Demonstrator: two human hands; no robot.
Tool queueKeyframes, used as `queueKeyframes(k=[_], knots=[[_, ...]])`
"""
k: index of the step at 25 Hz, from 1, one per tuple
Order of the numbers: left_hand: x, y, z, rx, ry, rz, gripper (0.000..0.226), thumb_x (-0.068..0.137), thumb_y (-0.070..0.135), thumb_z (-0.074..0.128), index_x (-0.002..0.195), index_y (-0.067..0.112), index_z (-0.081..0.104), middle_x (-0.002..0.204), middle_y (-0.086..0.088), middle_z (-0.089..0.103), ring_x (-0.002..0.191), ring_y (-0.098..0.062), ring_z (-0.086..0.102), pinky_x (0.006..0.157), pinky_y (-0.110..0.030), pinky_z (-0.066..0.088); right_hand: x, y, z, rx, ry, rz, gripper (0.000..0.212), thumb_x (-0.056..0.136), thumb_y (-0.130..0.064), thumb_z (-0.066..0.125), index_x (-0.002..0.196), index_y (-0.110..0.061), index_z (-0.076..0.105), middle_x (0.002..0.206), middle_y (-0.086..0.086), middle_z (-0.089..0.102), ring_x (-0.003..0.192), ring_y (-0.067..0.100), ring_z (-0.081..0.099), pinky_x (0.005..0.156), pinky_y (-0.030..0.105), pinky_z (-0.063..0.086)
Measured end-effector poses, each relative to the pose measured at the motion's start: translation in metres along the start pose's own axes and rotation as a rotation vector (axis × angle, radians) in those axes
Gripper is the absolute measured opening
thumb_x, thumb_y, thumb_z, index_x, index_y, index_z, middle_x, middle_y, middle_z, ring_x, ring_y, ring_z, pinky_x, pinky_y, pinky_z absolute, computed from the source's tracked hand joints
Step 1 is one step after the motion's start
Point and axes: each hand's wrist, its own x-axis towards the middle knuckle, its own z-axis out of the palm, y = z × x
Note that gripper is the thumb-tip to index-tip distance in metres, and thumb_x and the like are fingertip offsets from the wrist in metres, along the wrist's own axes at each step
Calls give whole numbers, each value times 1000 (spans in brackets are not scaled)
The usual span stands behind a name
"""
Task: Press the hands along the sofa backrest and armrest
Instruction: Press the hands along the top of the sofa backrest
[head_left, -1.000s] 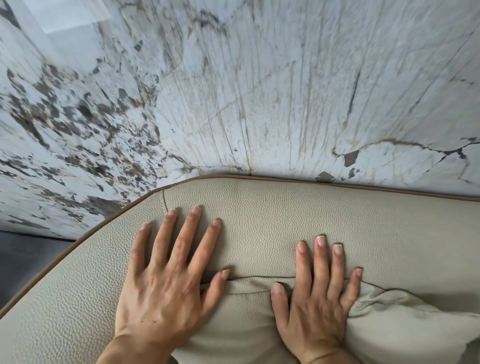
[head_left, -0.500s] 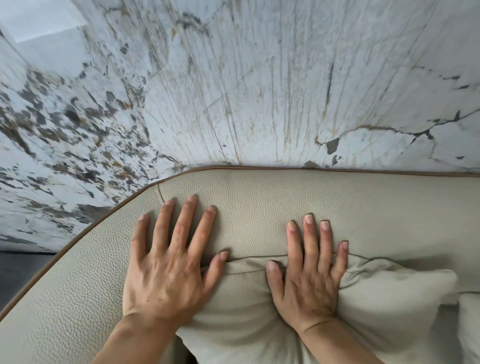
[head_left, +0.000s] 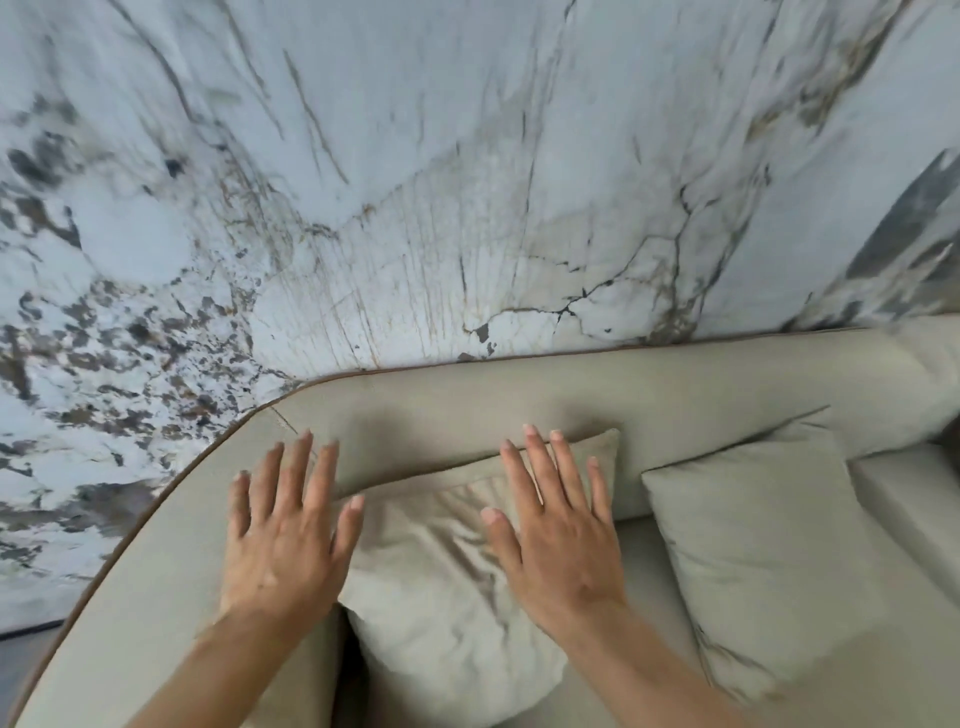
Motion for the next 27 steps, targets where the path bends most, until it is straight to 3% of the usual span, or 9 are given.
queueKeyframes(k=[2, 6, 14, 18, 27], knots=[[-34, 12, -35, -24, 49, 39, 73, 92, 58, 17, 152, 18, 33, 159, -8, 32, 149, -29, 20, 121, -54, 12, -19, 1, -44, -11, 56, 10, 61, 95, -50, 30, 147, -21, 41, 157, 3, 33, 146, 26, 27, 111, 50, 17], [-90, 47, -114, -23, 156, 40, 76, 97, 58, 12, 143, 9, 48, 149, -17, 46, 140, -36, 38, 114, -52, 16, -55, 5, -123, 6, 119, 26, 61, 93, -50, 34, 145, -20, 45, 156, 4, 36, 143, 28, 32, 114, 49, 16], [-187, 113, -251, 167, 226, 62, 67, 98, 56, 18, 152, 18, 31, 159, -11, 32, 149, -29, 16, 121, -47, 2, -130, 19, -261, 142, 248, 6, 64, 92, -49, 35, 148, -19, 39, 157, 8, 34, 143, 30, 33, 112, 56, 18], [-211, 144, -278, 243, 276, 73, 65, 99, 56, 19, 154, 21, 26, 162, -8, 25, 152, -26, 9, 121, -48, 0, -164, 41, -295, 175, 294, -18, 64, 97, -54, 23, 150, -20, 34, 159, 8, 29, 145, 29, 28, 114, 59, 19], [-193, 167, -291, 192, 322, 243, 66, 98, 56, 19, 150, 19, 34, 159, -10, 32, 148, -30, 19, 120, -50, 4, -198, 61, -316, 74, 344, 164, 66, 91, -52, 35, 148, -19, 39, 158, 7, 32, 145, 25, 25, 113, 58, 18]])
